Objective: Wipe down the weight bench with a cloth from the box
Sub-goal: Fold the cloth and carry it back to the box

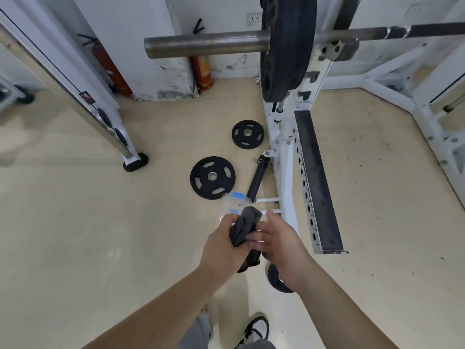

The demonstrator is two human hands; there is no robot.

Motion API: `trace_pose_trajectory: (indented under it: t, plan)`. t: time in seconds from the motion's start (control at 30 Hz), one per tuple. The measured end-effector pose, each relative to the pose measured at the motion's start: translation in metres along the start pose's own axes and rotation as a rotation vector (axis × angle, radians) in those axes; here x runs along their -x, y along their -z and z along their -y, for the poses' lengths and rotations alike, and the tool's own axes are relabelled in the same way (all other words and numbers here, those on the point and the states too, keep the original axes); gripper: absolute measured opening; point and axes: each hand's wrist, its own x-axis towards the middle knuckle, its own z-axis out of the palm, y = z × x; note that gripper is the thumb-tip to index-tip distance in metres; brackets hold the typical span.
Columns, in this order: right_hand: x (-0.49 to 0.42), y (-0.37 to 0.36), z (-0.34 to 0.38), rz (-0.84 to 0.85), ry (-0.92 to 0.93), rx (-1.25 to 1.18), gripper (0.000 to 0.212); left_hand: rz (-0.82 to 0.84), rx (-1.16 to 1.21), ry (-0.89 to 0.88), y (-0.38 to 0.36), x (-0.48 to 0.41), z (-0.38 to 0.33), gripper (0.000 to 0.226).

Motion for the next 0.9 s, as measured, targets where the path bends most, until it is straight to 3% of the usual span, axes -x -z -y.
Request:
trace_pose_trajectory:
  t: [0.1, 0.2, 0.27, 0.33, 0.4, 0.47, 0.6, 0.77, 0.9]
  plan:
    - [-0.043, -0.008, -0.017, 0.015, 0.042, 0.035, 0.052, 0.067, -0.179, -0.104, -0.007, -0.032, 0.025, 0.042]
    - [-0.11, -0.007, -0.045, -0.082, 0.05, -0.083, 0.057, 0.186, -0.249, -0.234, -0.017, -0.075, 0.064, 0.041]
    - [-0.165, 0.003, -0.066, -0.104, 0.057, -0.156, 0.048, 0.226, -0.092, -0.137, -0.018, -0.114, 0.101, 0.035]
    - [-0.216, 0.016, -0.088, -0.081, 0.045, -0.191, 0.043, 0.163, 0.018, -0.018, -0.013, -0.156, 0.144, 0.034]
    - [-0.267, 0.029, -0.111, -0.025, 0.03, -0.217, 0.041, 0.147, -0.038, 0.009, -0.013, -0.2, 0.188, 0.039]
    - [-0.313, 0.036, -0.133, 0.032, 0.025, -0.211, 0.041, 0.256, 0.015, 0.035, -0.022, -0.241, 0.225, 0.049]
    - [-0.405, 0.05, -0.177, 0.072, 0.045, -0.214, 0.039, 0.409, 0.143, 0.131, -0.053, -0.316, 0.292, 0.042]
    - [-0.486, 0.058, -0.222, 0.0, 0.082, -0.05, 0.044, 0.322, 0.021, 0.246, -0.08, -0.392, 0.361, 0.029]
    - [-0.52, 0.049, -0.219, -0.115, 0.108, 0.065, 0.035, 0.245, 0.097, 0.32, -0.092, -0.425, 0.391, 0.03]
